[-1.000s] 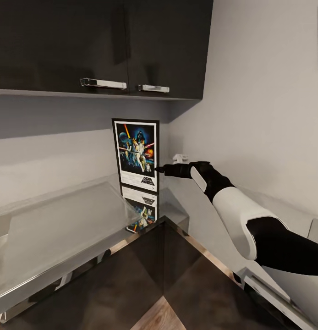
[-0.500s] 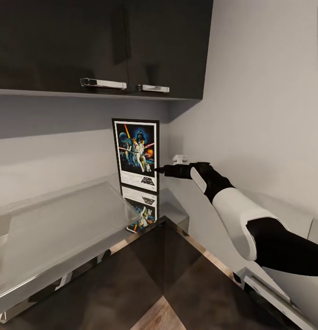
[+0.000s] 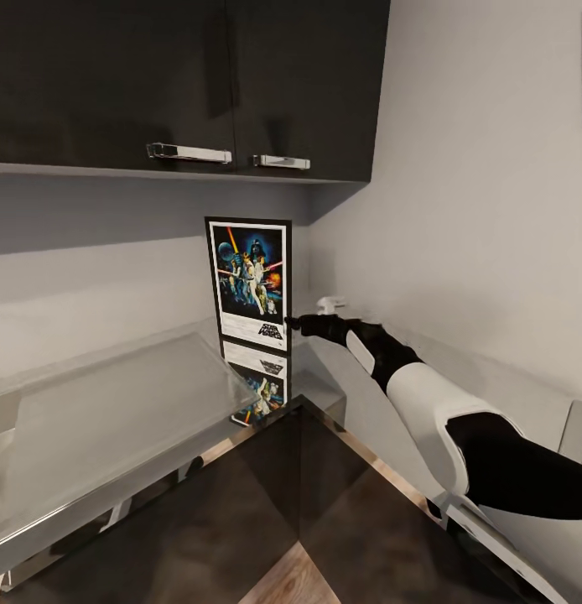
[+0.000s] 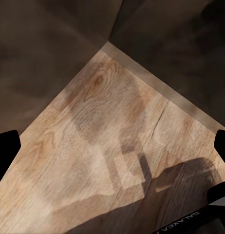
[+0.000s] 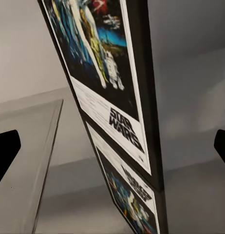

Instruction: Pick up the poster from the kitchen countertop and hang it on one of the wall nails in the kitchen.

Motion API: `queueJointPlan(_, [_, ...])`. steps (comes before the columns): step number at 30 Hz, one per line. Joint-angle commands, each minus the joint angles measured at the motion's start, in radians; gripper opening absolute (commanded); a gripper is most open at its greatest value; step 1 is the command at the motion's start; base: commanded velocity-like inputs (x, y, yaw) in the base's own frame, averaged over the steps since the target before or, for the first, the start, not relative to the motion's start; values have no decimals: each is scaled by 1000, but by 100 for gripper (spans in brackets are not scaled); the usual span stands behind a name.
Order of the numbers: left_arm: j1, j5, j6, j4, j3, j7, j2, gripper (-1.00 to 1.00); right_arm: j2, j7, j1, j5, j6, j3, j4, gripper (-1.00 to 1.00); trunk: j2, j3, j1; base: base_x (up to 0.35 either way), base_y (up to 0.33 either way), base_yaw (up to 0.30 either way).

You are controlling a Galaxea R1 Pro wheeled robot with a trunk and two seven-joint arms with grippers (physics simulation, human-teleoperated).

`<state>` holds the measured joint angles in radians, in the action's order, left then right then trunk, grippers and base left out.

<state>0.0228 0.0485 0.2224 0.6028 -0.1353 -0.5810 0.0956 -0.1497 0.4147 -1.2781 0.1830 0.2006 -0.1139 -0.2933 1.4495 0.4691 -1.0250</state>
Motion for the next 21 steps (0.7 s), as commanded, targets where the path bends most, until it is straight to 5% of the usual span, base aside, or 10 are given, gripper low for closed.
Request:
queueJointPlan(1, [0,5,3,1,-4,-5,-1,100,1,-1,0,10,3,-6,-1,100,1,1,0,0,0,0])
queueJointPlan(21, [0,5,3,2,-4,-5,0,100,-1,-2,2,7,-10,-9,26,100,1,1,0,0,0,0])
